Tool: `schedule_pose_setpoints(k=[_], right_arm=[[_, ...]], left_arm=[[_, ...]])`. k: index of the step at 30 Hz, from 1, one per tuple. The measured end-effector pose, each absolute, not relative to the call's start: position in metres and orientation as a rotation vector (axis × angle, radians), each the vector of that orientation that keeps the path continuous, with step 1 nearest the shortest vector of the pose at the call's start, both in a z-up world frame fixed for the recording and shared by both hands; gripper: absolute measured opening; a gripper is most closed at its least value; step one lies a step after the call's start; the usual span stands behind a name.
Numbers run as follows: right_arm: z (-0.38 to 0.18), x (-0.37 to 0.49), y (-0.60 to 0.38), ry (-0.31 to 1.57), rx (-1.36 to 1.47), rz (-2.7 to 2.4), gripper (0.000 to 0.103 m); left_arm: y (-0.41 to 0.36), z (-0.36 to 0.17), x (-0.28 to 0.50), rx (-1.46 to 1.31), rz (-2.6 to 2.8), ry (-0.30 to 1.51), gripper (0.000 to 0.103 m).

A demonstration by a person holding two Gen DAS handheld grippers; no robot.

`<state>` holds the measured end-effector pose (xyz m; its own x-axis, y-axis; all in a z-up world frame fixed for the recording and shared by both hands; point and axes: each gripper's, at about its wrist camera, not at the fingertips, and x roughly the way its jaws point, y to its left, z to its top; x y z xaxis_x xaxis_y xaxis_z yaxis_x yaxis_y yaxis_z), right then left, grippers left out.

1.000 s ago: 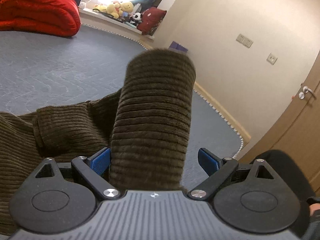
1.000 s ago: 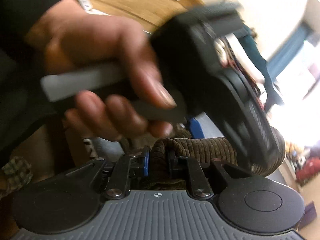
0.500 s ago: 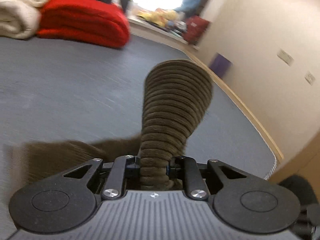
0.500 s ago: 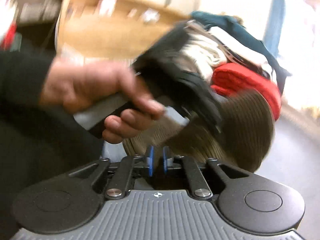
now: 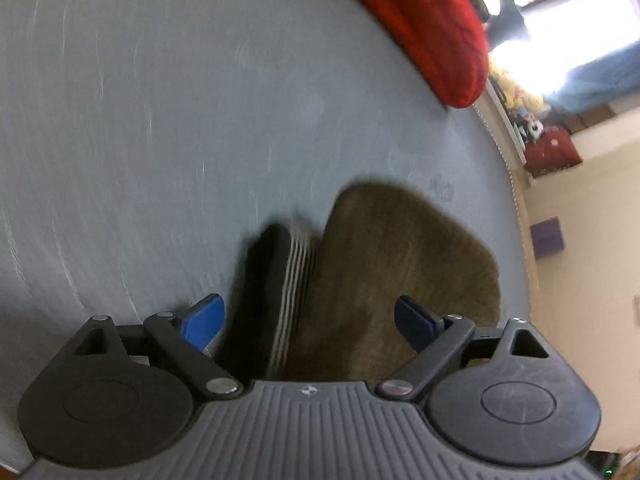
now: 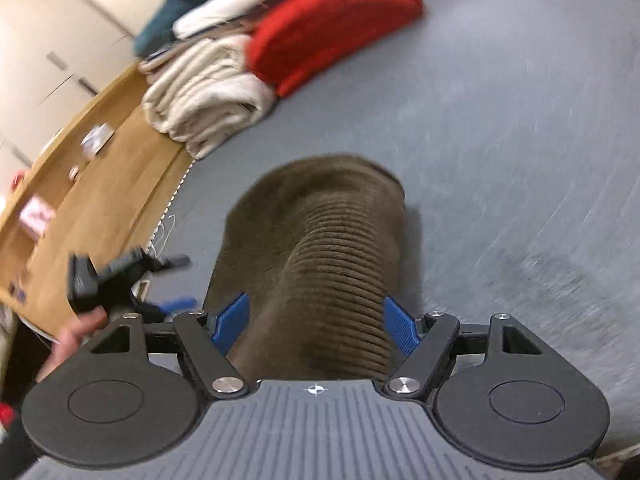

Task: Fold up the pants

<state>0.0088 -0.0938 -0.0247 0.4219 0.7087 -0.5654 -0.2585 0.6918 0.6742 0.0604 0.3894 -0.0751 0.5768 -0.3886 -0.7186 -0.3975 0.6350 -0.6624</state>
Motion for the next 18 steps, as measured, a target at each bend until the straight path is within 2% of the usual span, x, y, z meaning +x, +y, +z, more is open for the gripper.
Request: schedule_pose_setpoints(k=[1,3,7,11,12,13,14,16,17,18], right_arm=[[-0.03,0.016,-0.088,0.98,0.553,0.638,0.077],[-0.04,0.029,-0.082,1.036,0.552,0.606,0.079],[-0.065,0.047,-0.067,1.111,0.542,0.559,0.086],[-0.088,0.055,-0.056,1.168,0.553,0.567,0.086],[-0.094,0.056,-0.056,1.181,0.572,0.567,0.083],[-0.097,0.059,-0.057,1.185,0.595,0.572,0.071],[-0.097,0.059,-0.057,1.182,0.61,0.567,0.066],[-0.09,0.059,-0.055,1.157,0.59,0.579,0.054],[-0.083,0.057,-0.054,1.138,0.568,0.59,0.047],[-0.076,0.055,-0.051,1.114,0.541,0.604,0.045]], left_arm=[[0.386,-0.085,0.066,-0.968,-0.012,1.033,0.094],[0.374,-0.087,0.075,-0.878,-0.032,1.035,0.1],[0.364,-0.1,0.097,-0.8,-0.034,1.094,0.102],[0.345,-0.105,0.114,-0.686,-0.019,1.102,0.103],[0.342,-0.103,0.118,-0.676,-0.015,1.102,0.103],[0.34,-0.102,0.119,-0.671,-0.011,1.104,0.103],[0.339,-0.101,0.122,-0.665,-0.007,1.103,0.103],[0.327,-0.093,0.129,-0.643,0.0,1.098,0.096],[0.329,-0.088,0.127,-0.629,-0.002,1.092,0.088],[0.325,-0.082,0.131,-0.614,0.007,1.087,0.08]])
